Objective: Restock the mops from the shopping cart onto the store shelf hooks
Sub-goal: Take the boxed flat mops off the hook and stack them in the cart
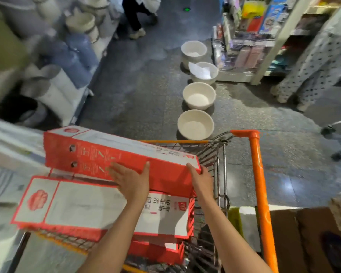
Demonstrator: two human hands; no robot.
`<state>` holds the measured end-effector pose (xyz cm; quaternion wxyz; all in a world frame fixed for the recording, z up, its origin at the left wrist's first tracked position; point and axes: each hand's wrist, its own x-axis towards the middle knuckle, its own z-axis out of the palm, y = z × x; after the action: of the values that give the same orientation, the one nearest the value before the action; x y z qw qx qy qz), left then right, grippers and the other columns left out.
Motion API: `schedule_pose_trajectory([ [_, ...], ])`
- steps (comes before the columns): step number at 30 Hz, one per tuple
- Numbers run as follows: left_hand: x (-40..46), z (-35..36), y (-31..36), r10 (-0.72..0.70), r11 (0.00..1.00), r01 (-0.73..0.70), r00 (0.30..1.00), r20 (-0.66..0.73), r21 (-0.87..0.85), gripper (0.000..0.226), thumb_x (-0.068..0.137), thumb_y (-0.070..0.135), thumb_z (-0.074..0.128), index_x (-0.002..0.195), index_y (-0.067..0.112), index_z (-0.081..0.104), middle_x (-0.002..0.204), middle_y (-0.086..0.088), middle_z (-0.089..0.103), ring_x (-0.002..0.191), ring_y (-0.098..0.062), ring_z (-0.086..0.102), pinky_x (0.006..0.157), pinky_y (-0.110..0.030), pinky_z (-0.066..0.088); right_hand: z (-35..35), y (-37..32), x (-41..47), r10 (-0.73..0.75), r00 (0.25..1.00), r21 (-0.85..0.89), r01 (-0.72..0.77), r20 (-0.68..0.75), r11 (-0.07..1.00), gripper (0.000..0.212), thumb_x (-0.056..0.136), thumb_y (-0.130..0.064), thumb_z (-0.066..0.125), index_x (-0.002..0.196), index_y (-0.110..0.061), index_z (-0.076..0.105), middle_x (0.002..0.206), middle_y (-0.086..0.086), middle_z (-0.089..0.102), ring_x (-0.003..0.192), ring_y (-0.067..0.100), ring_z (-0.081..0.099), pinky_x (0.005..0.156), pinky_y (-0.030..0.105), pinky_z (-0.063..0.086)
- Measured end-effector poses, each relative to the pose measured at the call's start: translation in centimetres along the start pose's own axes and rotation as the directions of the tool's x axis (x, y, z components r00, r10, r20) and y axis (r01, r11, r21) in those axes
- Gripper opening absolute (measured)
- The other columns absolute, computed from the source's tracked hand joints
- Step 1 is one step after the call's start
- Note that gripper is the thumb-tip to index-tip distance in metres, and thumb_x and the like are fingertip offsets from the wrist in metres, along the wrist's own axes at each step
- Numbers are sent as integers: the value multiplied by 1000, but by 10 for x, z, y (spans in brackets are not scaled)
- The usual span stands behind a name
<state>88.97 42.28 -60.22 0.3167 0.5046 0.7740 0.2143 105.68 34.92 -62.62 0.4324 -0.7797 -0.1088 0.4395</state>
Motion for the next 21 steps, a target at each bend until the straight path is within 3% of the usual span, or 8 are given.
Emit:
schedule_pose_trajectory([
  [2, 5, 6, -4, -164, 957, 175, 984, 66, -233, 133, 76, 64, 76, 157, 0, -8, 166, -22, 2, 153, -36, 9, 123, -52, 21, 0, 3, 0, 7, 1000, 35, -7, 20, 999, 53, 93, -47, 64, 139, -24, 53, 122, 0, 65, 105, 21, 65, 91, 47, 57],
  [5, 18, 22, -11, -345, 769, 394, 919, 192, -504, 159, 30, 92, 76, 156, 12, 20, 153, -12, 43, 136, -33, 47, 110, -53, 44, -1, 4, 2, 35, 998, 115, -41, 55, 993, 48, 92, -43, 66, 137, -28, 57, 121, -1, 67, 104, 20, 65, 92, 47, 57],
  [9, 42, 41, -13, -470, 704, 500, 860, 197, -504, 159, 8, 89, 78, 146, 18, 39, 136, -8, 56, 118, -37, 59, 90, -64, 53, -4, 3, 6, 71, 993, 182, -88, 96, 979, 47, 92, -39, 68, 136, -29, 59, 120, 3, 69, 103, 23, 67, 89, 46, 58],
  [11, 40, 33, 2, -489, 673, 544, 836, 250, -502, 142, 24, 78, 87, 143, 13, 45, 133, -11, 57, 111, -39, 62, 77, -65, 57, -4, 4, 7, 47, 995, 168, -61, 87, 984, 48, 92, -38, 67, 138, -32, 56, 127, 4, 66, 106, 24, 66, 91, 48, 57],
  [14, 25, 9, 34, -483, 604, 584, 809, 335, -542, 89, 67, 39, 91, 138, 7, 49, 132, -14, 59, 109, -40, 63, 69, -62, 57, -4, 4, 6, 34, 998, 145, -42, 56, 989, 58, 86, -43, 69, 141, -36, 53, 136, 4, 60, 112, 24, 63, 94, 50, 56],
  [17, 9, -7, 50, -486, 561, 597, 798, 356, -574, 74, 76, 22, 87, 136, 5, 48, 132, -15, 57, 113, -41, 60, 79, -72, 52, -7, 2, -3, -4, 1000, 144, 0, 25, 990, 58, 87, -38, 70, 142, -32, 54, 137, 4, 61, 115, 24, 62, 96, 50, 55],
  [21, -18, -24, 60, -447, 553, 556, 826, 342, -620, 60, 82, 17, 81, 130, 0, 50, 121, -16, 53, 103, -35, 52, 82, -63, 54, -18, -3, -25, -122, 992, 193, 126, -34, 973, 56, 86, -31, 72, 140, -28, 57, 136, -1, 62, 119, 19, 61, 101, 49, 51],
])
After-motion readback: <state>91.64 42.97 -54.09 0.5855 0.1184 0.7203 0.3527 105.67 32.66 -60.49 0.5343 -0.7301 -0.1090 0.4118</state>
